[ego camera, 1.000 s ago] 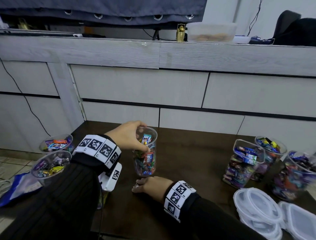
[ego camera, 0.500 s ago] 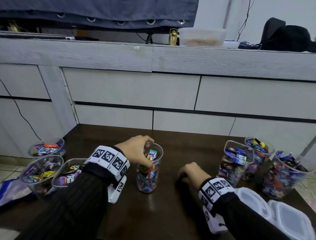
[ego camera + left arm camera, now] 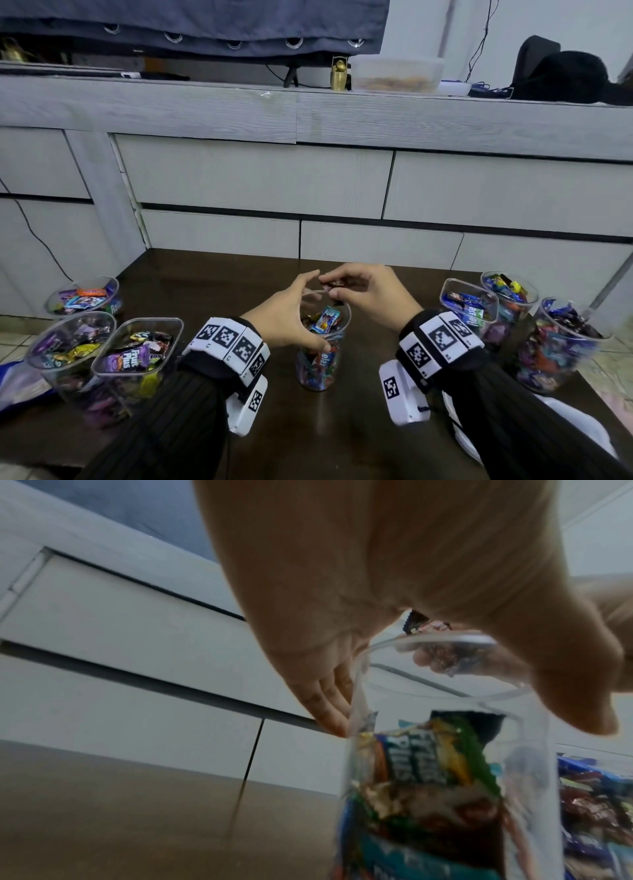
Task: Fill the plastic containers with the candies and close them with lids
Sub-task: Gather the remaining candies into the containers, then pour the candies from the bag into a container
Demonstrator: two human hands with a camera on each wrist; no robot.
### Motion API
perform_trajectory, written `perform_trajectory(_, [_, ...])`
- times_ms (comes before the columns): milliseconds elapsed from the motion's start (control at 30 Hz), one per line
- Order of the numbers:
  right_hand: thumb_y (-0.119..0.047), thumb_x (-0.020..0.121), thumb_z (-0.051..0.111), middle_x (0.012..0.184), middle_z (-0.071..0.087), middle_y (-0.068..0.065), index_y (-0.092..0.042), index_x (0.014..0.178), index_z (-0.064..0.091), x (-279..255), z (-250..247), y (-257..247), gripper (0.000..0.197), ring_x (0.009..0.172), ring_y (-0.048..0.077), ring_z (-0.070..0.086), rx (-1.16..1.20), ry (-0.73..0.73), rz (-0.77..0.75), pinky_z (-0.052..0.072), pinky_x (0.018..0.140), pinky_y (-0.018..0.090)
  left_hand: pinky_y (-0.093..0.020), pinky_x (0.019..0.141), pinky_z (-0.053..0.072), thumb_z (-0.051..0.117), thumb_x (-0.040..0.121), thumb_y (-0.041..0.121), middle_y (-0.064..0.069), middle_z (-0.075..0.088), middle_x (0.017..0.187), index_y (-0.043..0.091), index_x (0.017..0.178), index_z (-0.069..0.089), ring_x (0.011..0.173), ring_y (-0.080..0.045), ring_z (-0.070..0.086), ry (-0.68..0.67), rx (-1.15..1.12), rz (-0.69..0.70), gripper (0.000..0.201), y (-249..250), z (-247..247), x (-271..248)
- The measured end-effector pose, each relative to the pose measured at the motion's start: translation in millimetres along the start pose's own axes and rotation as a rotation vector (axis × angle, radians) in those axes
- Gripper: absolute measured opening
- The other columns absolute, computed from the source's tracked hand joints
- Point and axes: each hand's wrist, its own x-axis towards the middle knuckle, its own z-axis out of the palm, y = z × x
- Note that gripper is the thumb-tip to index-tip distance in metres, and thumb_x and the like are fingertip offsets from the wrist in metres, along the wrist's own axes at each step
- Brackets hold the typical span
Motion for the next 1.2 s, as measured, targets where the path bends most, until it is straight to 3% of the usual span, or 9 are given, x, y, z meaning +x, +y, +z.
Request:
perform_trajectory(133, [-0.018, 0.086, 0.068, 0.102, 0.071, -0.012, -0.028, 0.104, 0.072, 2.2, 4.7, 1.8, 0.021, 0.097, -0.003, 0.063, -0.197, -0.123, -0.001, 0.052, 0.086, 0.020, -0.040, 0.110, 0.041, 0.092, 0.058, 0.032, 0.002, 0.046, 0.144, 0.032, 0.151, 0.014, 0.131, -0.014, 0.047, 0.000, -0.046, -0.016, 0.121, -6.5, -0.2, -3.5])
perform_trajectory(267, [-0.018, 0.088, 0.065, 0.100, 0.069, -0.015, -0.029, 0.103, 0.069, 3.0, 4.9, 1.3, 0.019, 0.098, -0.005, 0.062, -0.175, -0.118, -0.001, 0.049, 0.084, 0.014, -0.039, 0.110, 0.042, 0.093, 0.060, 0.027, 0.005, 0.053, 0.137, 0.026, 0.142, 0.033, 0.128, -0.009, 0.049, 0.002, -0.081, -0.019, 0.102, -8.4, 0.6, -2.3])
perform_trajectory(367, [-0.019, 0.085, 0.070, 0.100, 0.070, -0.010, -0.029, 0.095, 0.057, 4.2, 6.7, -2.3, 0.020, 0.100, -0.002, 0.063, -0.101, -0.108, 0.028, 0.052, 0.087, 0.023, -0.040, 0.105, 0.046, 0.092, 0.059, 0.029, 0.008, 0.058, 0.129, 0.028, 0.132, 0.043, 0.121, -0.008, 0.055, 0.003, -0.085, -0.025, 0.088, -9.0, 0.3, -2.1])
perform_trajectory(500, [-0.027, 0.085, 0.070, 0.096, 0.068, -0.005, -0.021, 0.089, 0.065, 3.0, 12.3, -3.7, 0.009, 0.094, 0.007, 0.060, -0.303, -0.172, 0.004, 0.051, 0.083, 0.030, -0.039, 0.104, 0.047, 0.092, 0.054, 0.032, 0.009, 0.060, 0.126, 0.028, 0.127, 0.046, 0.119, -0.007, 0.056, 0.011, -0.116, -0.016, 0.086, -9.2, 1.8, -2.8])
perform_trajectory(600, [-0.037, 0.083, 0.070, 0.121, 0.060, -0.005, -0.025, 0.103, 0.064, -1.4, 15.9, 0.1, 0.024, 0.114, 0.009, 0.047, -0.403, -0.157, -0.027, 0.038, 0.095, 0.029, -0.035, 0.106, 0.045, 0.093, 0.056, 0.029, 0.010, 0.058, 0.129, 0.026, 0.133, 0.042, 0.121, -0.004, 0.054, 0.015, -0.141, -0.008, 0.093, -11.8, 3.3, -4.3])
perform_trajectory(700, [-0.047, 0.075, 0.075, 0.141, 0.043, -0.007, -0.030, 0.128, 0.049, -8.5, 17.7, 4.0, 0.062, 0.129, 0.007, 0.036, -0.339, -0.190, 0.052, 0.033, 0.105, 0.028, -0.031, 0.109, 0.041, 0.092, 0.060, 0.019, 0.010, 0.054, 0.133, 0.023, 0.136, 0.039, 0.126, -0.003, 0.050, 0.004, -0.124, -0.004, 0.093, -18.0, 6.1, -5.8])
perform_trajectory(900, [-0.041, 0.067, 0.083, 0.133, 0.048, -0.006, -0.027, 0.133, 0.042, -16.3, 18.1, 8.9, 0.079, 0.121, 0.005, 0.046, -0.249, -0.215, 0.139, 0.043, 0.102, 0.027, -0.015, 0.098, 0.040, 0.093, 0.057, 0.020, 0.017, 0.053, 0.131, 0.028, 0.133, 0.040, 0.122, 0.005, 0.048, -0.004, -0.111, 0.024, 0.093, -22.7, 9.9, -1.9])
perform_trajectory(1067, [-0.044, 0.062, 0.085, 0.129, 0.051, -0.011, -0.031, 0.131, 0.040, -29.3, 5.1, 15.4, 0.083, 0.119, 0.002, 0.049, -0.162, -0.209, 0.165, 0.046, 0.099, 0.026, -0.028, 0.104, 0.044, 0.093, 0.051, 0.033, 0.015, 0.056, 0.128, 0.032, 0.129, 0.041, 0.121, 0.001, 0.052, -0.016, -0.110, 0.034, 0.094, -18.6, 23.3, 2.2])
perform_trajectory(1200, [-0.053, 0.066, 0.079, 0.122, 0.054, -0.019, -0.036, 0.127, 0.041, -41.9, -2.2, 21.2, 0.074, 0.111, -0.001, 0.055, -0.049, -0.143, 0.238, 0.047, 0.088, 0.016, -0.025, 0.100, 0.046, 0.093, 0.052, 0.032, 0.017, 0.055, 0.128, 0.035, 0.129, 0.040, 0.120, -0.001, 0.052, -0.029, -0.117, 0.020, 0.093, -17.4, 31.2, 4.6])
